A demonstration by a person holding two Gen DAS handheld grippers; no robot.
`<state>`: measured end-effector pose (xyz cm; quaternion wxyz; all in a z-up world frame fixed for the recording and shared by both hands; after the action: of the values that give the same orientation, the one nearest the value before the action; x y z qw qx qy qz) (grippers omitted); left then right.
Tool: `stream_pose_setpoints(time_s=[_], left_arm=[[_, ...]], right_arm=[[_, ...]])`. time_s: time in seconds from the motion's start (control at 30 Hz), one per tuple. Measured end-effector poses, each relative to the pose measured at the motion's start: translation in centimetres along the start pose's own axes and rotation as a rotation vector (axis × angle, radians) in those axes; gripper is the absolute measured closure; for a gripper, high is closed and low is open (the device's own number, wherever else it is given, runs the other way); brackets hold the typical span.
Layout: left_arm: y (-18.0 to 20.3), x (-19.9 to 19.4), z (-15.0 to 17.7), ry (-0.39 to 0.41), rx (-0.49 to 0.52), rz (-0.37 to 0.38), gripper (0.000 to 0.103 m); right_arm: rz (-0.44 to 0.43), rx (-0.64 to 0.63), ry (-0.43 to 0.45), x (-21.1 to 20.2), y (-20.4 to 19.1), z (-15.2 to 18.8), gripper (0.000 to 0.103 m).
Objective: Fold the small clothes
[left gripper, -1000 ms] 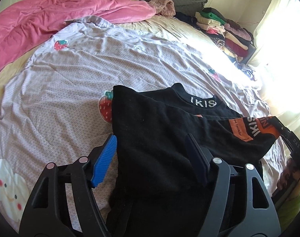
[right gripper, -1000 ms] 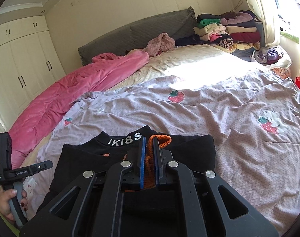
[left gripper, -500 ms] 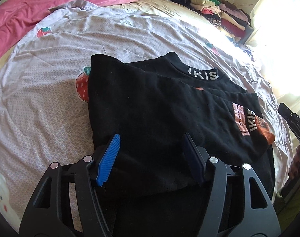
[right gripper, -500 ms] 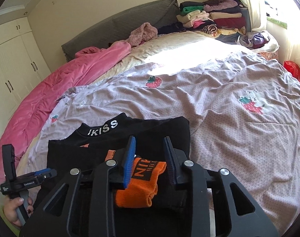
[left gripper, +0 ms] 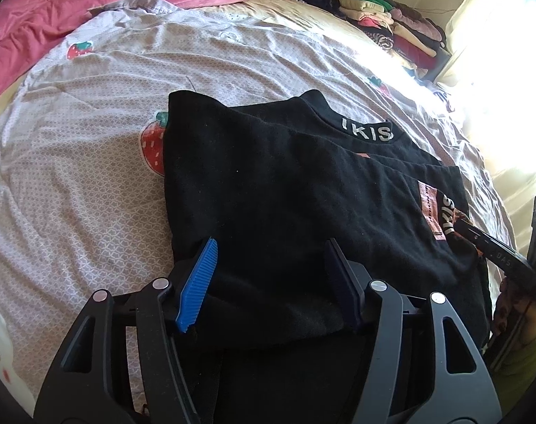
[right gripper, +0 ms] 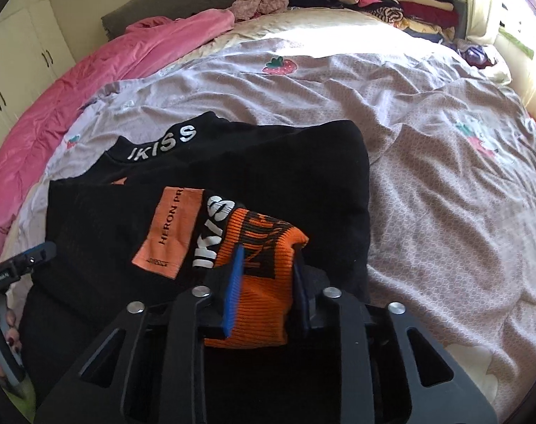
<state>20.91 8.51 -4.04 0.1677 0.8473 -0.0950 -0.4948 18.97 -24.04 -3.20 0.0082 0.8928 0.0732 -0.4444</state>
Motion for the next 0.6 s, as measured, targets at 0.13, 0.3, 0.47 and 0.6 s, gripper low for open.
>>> stream_pose_setpoints(time_s=[0.13,0.3,0.47,0.6], left_arm=[[0.1,-0.1,0.1,0.002,0.003,-0.001,0.049],[0.2,-0.4,0.2,0.005,0.009,-0.01,0.049],[0.5,-1.6,0.6,0.02,0.012,-0.014,0.049],[1.7,-2.4,1.3,0.021,0.047,0.001,0.048]], right_arm=[[0.012,0.009,-0.011,-0.1,0.8,0.2,0.087],[0.025,0.016,0.04,-1.7,0.6,0.0,0.083],[-0.041,-0.037,0.117,-4.1,-0.9,-0.4,0.073],[-0.116,-0.091,0.115,-4.4,-3.1,-0.4,0.072]])
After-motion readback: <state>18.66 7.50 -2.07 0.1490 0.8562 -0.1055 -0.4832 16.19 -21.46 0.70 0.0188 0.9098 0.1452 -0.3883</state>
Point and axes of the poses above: each gripper's, at about its wrist camera, not at the fingertips, and x roughly the way its jaws point, y to its right, z to its underside, the point moved 1 cm from there along x, roughly the way its jaws point, and after that the axes turned 11 degrees about -x, right-handed, at the moved point
